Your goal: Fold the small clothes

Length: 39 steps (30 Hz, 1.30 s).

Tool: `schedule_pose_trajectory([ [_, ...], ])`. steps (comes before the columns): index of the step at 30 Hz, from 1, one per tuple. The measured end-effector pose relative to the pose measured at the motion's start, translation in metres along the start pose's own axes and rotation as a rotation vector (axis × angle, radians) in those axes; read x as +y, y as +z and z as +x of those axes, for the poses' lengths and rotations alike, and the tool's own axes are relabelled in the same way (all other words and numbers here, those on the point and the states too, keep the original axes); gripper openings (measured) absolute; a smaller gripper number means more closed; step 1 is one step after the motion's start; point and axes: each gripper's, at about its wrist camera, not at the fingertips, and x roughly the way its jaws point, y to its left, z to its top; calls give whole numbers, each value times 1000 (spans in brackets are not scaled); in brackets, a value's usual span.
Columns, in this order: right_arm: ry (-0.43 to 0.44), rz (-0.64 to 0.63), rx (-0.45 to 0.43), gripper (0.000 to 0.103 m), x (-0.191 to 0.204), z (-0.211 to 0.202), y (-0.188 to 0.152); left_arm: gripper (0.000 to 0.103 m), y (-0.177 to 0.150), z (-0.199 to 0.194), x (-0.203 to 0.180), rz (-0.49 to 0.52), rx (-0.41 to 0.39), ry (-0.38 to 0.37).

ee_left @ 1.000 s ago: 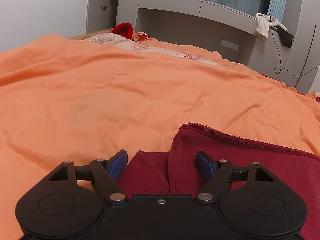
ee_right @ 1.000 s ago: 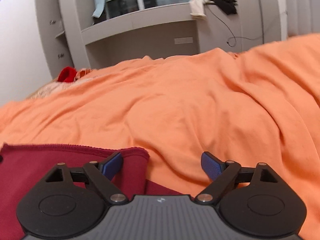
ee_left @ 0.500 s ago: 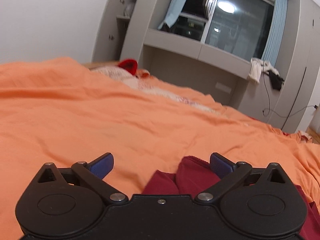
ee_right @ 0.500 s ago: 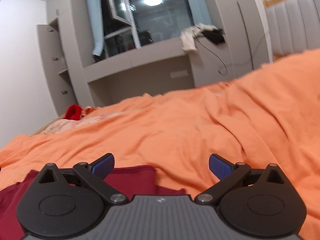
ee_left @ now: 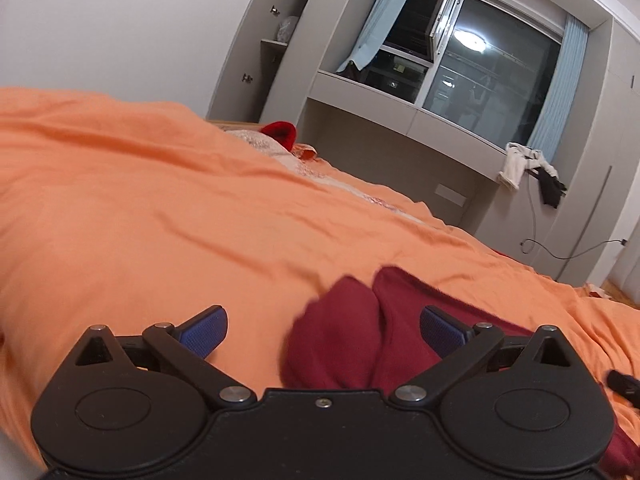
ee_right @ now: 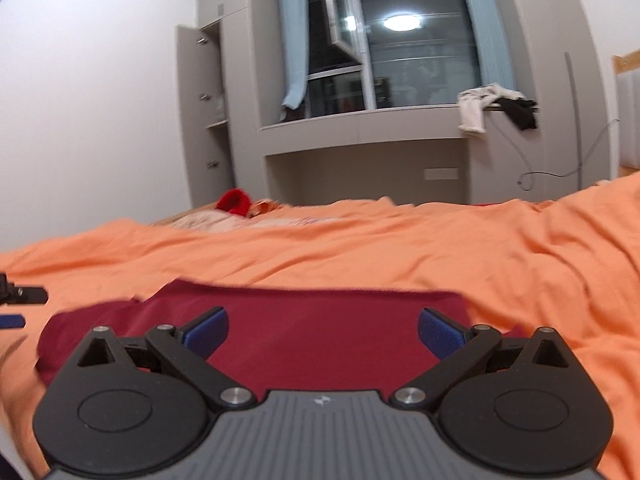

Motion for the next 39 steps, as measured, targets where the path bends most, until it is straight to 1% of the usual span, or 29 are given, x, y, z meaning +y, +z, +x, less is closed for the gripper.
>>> schedule_pose_trajectory([
  [4, -4, -59, 15, 103, 23, 1, -15, 102, -20, -14, 2, -30, 45, -42],
  [7, -39, -117, 13, 103, 36, 2, -24, 102, -35, -21, 1, -50, 72, -74],
  [12, -92, -208, 24, 103, 55, 9, -37, 102, -51, -28, -10, -20, 95, -129],
  [16, -106, -229, 40, 103, 65, 16, -50, 102, -56, -27, -17, 3, 114, -159],
  [24, -115, -212, 13, 103, 65, 14, -61, 102, -56, -19, -15, -63, 160, -204],
  [26, -125, -223, 2, 103, 65, 10, -63, 102, -57, -17, -18, -66, 172, -236],
  [28, -141, -242, -10, 103, 68, 9, -65, 102, -59, -13, -21, -73, 201, -287],
  [30, -157, -264, -21, 103, 71, 8, -67, 102, -61, -8, -25, -80, 223, -313],
  [35, -172, -285, -39, 103, 76, 8, -70, 102, -62, 9, -35, -95, 241, -283],
  [39, -173, -285, -40, 103, 76, 8, -71, 102, -59, 26, -41, -141, 236, -230],
])
